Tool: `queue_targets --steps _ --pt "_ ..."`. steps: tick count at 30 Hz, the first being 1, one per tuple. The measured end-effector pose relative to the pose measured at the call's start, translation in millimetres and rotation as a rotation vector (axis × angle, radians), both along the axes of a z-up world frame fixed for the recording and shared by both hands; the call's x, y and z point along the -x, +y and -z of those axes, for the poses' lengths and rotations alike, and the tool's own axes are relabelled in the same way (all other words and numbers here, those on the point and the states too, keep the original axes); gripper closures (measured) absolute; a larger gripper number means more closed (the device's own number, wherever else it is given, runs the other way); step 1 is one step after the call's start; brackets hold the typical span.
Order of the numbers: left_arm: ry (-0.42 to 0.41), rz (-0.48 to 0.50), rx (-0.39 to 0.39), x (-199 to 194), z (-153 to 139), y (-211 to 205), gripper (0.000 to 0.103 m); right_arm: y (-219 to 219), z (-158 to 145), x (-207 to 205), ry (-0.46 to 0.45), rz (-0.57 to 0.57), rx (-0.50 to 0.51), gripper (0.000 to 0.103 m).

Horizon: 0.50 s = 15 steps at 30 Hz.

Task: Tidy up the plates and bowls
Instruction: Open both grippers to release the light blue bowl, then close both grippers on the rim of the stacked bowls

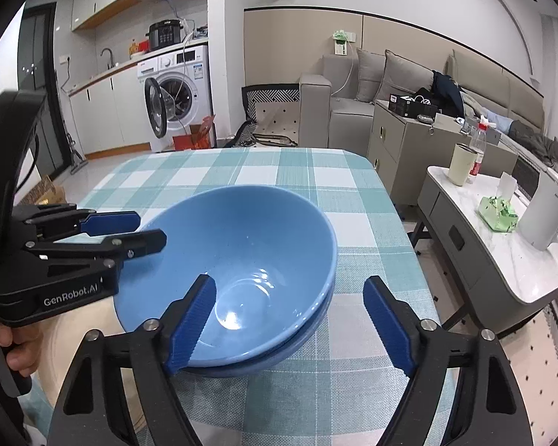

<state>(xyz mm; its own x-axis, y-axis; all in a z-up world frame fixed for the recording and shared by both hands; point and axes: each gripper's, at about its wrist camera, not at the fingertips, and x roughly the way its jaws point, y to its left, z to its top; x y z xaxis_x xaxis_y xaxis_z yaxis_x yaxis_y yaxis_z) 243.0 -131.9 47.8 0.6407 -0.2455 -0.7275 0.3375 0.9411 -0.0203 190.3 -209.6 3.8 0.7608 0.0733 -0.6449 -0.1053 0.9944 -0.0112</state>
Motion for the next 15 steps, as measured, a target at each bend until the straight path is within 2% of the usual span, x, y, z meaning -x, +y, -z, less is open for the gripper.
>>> queue_targets --steps 5,12,15 --pt "0.02 -0.013 0.036 0.7 2.4 7.0 0.05 -17.2 0.2 2.8 0.007 0.029 -0.06 0.01" --pt "0.071 -0.047 0.093 -0.1 11.8 16.0 0.048 -37.4 -0.3 5.0 0.02 0.053 -0.124 0.009" --pt "0.069 -0.051 0.11 1.4 13.0 16.8 0.036 -40.9 -1.1 5.8 0.023 0.053 -0.143 0.005"
